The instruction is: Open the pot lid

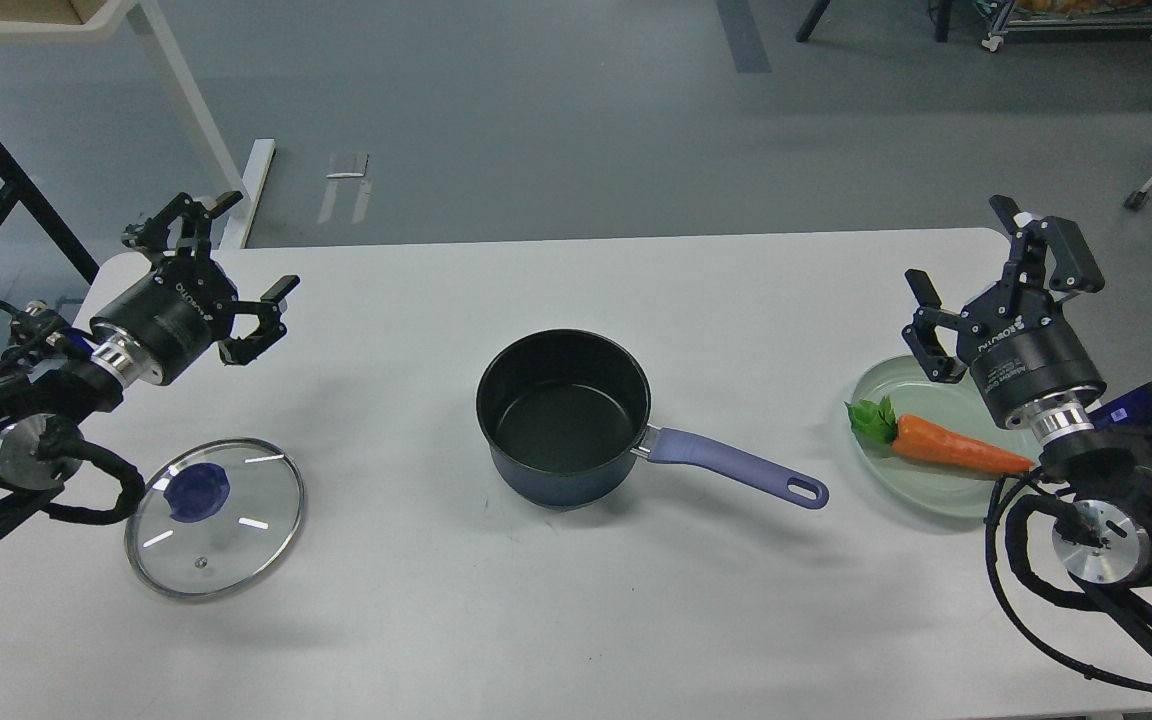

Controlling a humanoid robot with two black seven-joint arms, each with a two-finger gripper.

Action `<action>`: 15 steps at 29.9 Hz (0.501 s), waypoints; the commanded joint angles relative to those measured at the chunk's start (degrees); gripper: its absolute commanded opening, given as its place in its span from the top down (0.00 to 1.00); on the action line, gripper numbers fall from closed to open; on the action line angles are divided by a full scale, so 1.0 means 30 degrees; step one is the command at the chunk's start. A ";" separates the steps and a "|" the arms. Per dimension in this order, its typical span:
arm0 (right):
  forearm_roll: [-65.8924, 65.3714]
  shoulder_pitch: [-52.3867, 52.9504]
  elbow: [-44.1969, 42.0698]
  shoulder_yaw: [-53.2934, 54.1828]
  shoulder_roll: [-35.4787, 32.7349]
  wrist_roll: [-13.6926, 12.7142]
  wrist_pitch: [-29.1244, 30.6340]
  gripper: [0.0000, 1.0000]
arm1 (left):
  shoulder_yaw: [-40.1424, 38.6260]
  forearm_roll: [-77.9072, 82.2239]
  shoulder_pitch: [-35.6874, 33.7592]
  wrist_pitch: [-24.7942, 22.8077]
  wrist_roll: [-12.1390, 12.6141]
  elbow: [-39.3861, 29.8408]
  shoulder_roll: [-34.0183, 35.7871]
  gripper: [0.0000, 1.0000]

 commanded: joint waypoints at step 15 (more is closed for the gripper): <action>-0.0074 0.0942 -0.1638 -0.0288 0.0047 -0.2316 0.4137 0.00 | -0.1083 0.0244 0.1205 -0.0242 -0.0112 -0.0388 -0.0033 0.01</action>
